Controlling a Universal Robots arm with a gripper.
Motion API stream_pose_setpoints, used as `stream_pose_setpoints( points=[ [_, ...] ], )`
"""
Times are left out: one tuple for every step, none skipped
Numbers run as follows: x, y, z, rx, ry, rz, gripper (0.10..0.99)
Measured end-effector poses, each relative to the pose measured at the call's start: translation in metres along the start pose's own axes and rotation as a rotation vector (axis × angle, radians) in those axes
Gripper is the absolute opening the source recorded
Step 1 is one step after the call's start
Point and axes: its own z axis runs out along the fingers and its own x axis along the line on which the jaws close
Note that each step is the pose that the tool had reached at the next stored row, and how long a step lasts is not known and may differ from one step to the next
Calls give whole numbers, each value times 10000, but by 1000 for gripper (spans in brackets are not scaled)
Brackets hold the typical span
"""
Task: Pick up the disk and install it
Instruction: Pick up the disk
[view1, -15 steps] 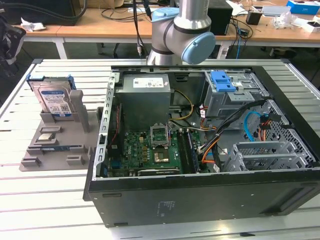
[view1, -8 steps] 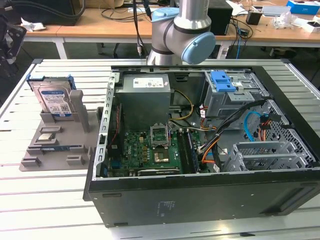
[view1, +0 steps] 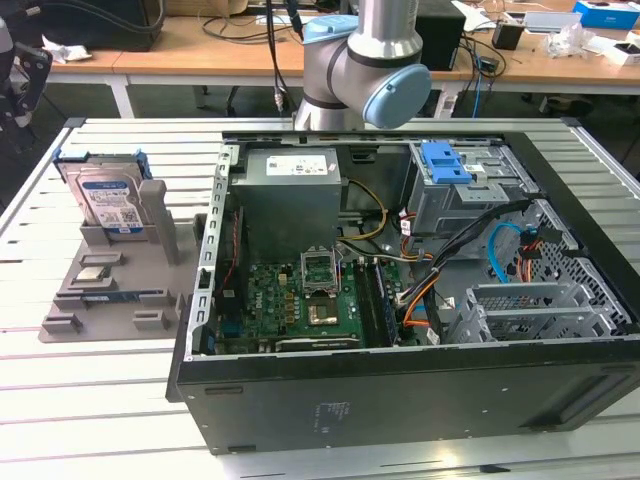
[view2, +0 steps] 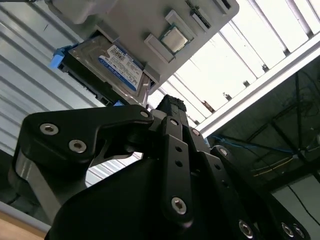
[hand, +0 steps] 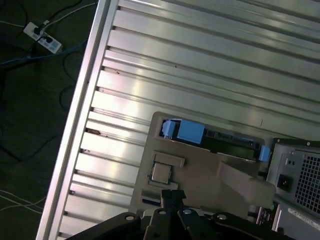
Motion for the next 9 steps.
stream_pose_setpoints(
  points=[
    [0,0,0,-3,3,-135,106],
    [0,0,0,-7,7,-287,106],
    [0,0,0,-9,9,-404,106],
    [0,0,0,-12,11,-499,106],
    [0,0,0,-15,16,-651,106],
    [0,0,0,-20,21,-880,106],
    [0,0,0,-25,25,-1066,106],
    [0,0,0,-27,27,-1172,106],
    [0,0,0,-29,30,-1259,106]
  ],
)
